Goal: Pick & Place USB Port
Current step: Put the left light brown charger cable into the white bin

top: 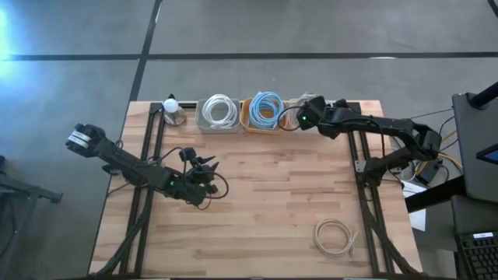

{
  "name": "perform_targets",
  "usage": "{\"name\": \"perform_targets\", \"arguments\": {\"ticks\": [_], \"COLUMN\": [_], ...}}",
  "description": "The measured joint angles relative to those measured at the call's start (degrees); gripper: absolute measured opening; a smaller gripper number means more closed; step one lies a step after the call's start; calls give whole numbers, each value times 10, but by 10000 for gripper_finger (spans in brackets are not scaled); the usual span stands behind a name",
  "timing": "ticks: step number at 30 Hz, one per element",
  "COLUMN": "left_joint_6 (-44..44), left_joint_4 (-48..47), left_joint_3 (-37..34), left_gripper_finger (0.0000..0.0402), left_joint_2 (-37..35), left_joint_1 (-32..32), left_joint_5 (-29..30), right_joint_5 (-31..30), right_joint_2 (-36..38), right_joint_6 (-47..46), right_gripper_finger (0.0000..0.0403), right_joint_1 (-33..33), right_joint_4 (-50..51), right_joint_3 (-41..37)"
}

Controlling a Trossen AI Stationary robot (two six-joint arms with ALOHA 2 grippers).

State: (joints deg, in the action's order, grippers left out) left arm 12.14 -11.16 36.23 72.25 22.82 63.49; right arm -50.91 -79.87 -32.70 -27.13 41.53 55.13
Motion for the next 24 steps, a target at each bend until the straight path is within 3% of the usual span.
{"name": "perform_targets", "arguments": {"ticks": [7, 12, 24], "left_joint_6": [0, 0, 1], "left_joint_4": [0, 0, 0], "left_joint_3": [0, 0, 0], "left_gripper_finger": [135, 135, 135], "left_joint_2": [0, 0, 0], "left_joint_1": [-7, -8, -8], "left_joint_5": [0, 0, -23], "right_joint_5": [30, 47, 66], "right_joint_2": [-10, -11, -7], "right_joint_6": [79, 77, 112], "right_gripper_finger": [34, 53, 152], "right_joint_1": [-41, -57, -67], "right_joint_4": [-208, -207, -205], "right_joint_3": [-88, -102, -104]}}
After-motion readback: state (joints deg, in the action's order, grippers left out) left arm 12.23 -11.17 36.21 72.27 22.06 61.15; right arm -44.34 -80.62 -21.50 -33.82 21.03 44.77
